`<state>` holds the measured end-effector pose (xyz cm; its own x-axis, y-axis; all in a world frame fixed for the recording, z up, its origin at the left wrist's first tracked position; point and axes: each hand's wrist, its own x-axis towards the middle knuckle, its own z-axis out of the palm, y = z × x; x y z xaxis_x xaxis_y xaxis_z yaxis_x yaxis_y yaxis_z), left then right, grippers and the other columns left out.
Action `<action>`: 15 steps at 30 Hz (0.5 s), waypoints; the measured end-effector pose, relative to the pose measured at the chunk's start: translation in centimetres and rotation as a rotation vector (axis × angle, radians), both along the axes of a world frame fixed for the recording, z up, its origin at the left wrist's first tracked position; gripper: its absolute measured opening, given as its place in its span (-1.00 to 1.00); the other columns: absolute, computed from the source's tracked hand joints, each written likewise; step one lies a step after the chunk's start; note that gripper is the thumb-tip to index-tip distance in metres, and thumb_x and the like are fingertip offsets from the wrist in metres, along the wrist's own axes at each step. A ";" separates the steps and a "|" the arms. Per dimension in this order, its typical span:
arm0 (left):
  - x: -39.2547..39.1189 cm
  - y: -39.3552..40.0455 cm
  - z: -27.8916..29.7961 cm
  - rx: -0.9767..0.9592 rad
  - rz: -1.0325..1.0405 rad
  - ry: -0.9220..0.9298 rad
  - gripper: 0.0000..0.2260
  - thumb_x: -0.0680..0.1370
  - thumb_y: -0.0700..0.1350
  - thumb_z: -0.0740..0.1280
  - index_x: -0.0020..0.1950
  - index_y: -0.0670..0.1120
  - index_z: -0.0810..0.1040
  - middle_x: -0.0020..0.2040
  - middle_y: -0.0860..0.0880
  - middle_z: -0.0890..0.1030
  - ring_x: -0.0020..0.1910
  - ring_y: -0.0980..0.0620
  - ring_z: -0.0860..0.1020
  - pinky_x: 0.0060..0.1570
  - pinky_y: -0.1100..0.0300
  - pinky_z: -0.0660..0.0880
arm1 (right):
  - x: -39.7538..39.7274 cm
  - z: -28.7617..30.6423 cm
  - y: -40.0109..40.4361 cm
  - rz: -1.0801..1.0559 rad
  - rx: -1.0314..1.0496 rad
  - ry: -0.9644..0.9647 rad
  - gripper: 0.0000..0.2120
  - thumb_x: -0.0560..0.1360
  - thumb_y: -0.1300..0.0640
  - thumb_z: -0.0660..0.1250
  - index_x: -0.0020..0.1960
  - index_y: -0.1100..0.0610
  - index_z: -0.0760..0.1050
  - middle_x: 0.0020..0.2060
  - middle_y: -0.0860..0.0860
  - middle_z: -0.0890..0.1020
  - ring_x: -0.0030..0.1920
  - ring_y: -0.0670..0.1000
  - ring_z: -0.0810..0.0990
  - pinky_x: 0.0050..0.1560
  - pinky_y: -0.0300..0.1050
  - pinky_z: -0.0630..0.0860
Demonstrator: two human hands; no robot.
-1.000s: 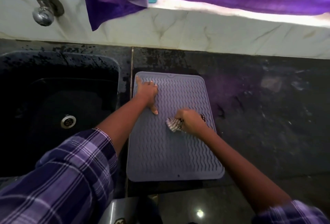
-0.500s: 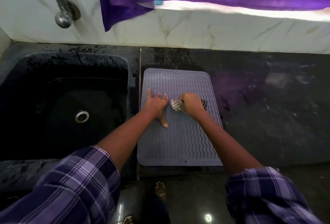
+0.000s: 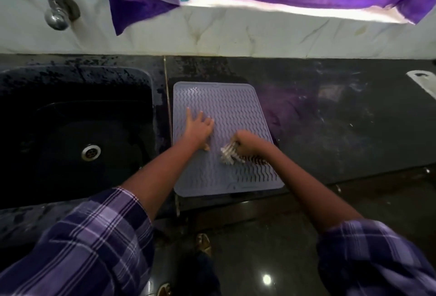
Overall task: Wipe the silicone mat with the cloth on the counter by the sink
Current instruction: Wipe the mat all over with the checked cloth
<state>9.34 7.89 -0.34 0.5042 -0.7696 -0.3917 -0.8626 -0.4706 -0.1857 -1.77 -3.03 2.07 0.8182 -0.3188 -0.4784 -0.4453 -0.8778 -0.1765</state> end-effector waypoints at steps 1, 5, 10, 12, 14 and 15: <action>-0.6 0.0 0.3 -0.005 0.017 0.052 -0.16 0.44 0.21 0.39 0.57 -0.10 0.12 0.56 -0.08 0.14 0.57 -0.17 -0.01 0.42 -0.39 -0.13 | 0.6 0.1 -0.2 -0.046 -0.009 -0.077 -0.88 0.43 0.36 0.25 -0.13 0.31 0.56 -0.21 0.27 0.54 -0.17 0.11 0.49 -0.18 -0.11 0.35; -2.7 1.0 0.6 0.068 0.102 0.134 -0.18 0.31 0.27 0.47 0.46 -0.04 0.33 0.46 -0.08 0.34 0.52 -0.17 0.14 0.39 -0.44 -0.18 | 0.1 -2.3 1.3 -0.055 -0.154 -0.239 -0.81 0.47 0.28 0.26 0.02 0.23 0.60 -0.01 0.22 0.64 0.05 0.18 0.59 0.02 -0.03 0.50; -3.5 1.1 0.2 0.117 0.071 0.011 -0.12 0.34 0.29 0.43 0.54 -0.06 0.21 0.55 -0.07 0.20 0.56 -0.19 0.03 0.39 -0.43 -0.18 | -2.5 -3.3 2.7 -0.040 -0.167 -0.236 -0.76 0.48 0.26 0.26 0.10 0.20 0.59 0.12 0.17 0.62 0.19 0.18 0.54 0.18 -0.03 0.46; -3.8 0.7 0.1 0.158 0.055 -0.046 -0.06 0.35 0.33 0.40 0.57 -0.07 0.13 0.57 -0.07 0.14 0.57 -0.20 -0.03 0.39 -0.44 -0.19 | -4.2 -3.1 3.8 -0.044 -0.134 -0.202 -0.76 0.49 0.25 0.25 0.11 0.21 0.59 0.12 0.19 0.62 0.17 0.19 0.55 0.18 -0.02 0.47; -3.7 0.8 -0.1 0.151 0.043 -0.066 -0.05 0.35 0.36 0.37 0.57 -0.06 0.11 0.58 -0.06 0.13 0.57 -0.21 -0.04 0.38 -0.45 -0.19 | -6.5 -3.0 5.1 -0.020 -0.127 -0.170 -0.76 0.50 0.24 0.25 0.14 0.21 0.57 0.13 0.19 0.61 0.17 0.19 0.55 0.19 0.02 0.47; -3.6 1.0 -0.2 0.126 0.035 -0.058 -0.06 0.35 0.37 0.36 0.57 -0.05 0.12 0.57 -0.05 0.14 0.57 -0.21 -0.04 0.37 -0.45 -0.19 | -7.6 -2.8 5.6 -0.004 -0.119 -0.150 -0.75 0.50 0.25 0.26 0.15 0.20 0.56 0.13 0.18 0.60 0.17 0.19 0.55 0.20 0.04 0.47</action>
